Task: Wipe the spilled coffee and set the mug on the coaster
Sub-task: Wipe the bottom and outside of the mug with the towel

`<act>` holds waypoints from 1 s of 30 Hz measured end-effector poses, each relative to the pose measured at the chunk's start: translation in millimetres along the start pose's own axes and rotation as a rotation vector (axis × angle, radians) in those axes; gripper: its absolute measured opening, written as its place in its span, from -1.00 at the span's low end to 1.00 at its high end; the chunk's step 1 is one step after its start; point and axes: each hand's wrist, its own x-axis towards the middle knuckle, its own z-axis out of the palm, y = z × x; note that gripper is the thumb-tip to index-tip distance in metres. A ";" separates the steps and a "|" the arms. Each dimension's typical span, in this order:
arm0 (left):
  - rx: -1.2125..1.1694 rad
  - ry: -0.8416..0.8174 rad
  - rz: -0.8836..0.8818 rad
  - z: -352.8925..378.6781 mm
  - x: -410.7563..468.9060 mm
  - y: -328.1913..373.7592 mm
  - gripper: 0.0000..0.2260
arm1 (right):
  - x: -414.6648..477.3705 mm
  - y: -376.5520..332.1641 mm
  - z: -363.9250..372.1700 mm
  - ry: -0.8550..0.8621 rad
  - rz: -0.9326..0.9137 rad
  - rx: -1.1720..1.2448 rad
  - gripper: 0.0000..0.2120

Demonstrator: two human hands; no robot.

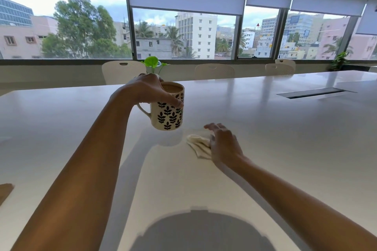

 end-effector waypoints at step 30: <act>0.018 0.035 -0.084 4.4 5.7 -15.3 -0.36 | 67.8 -69.2 92.5 -0.568 -0.266 -0.167 -0.51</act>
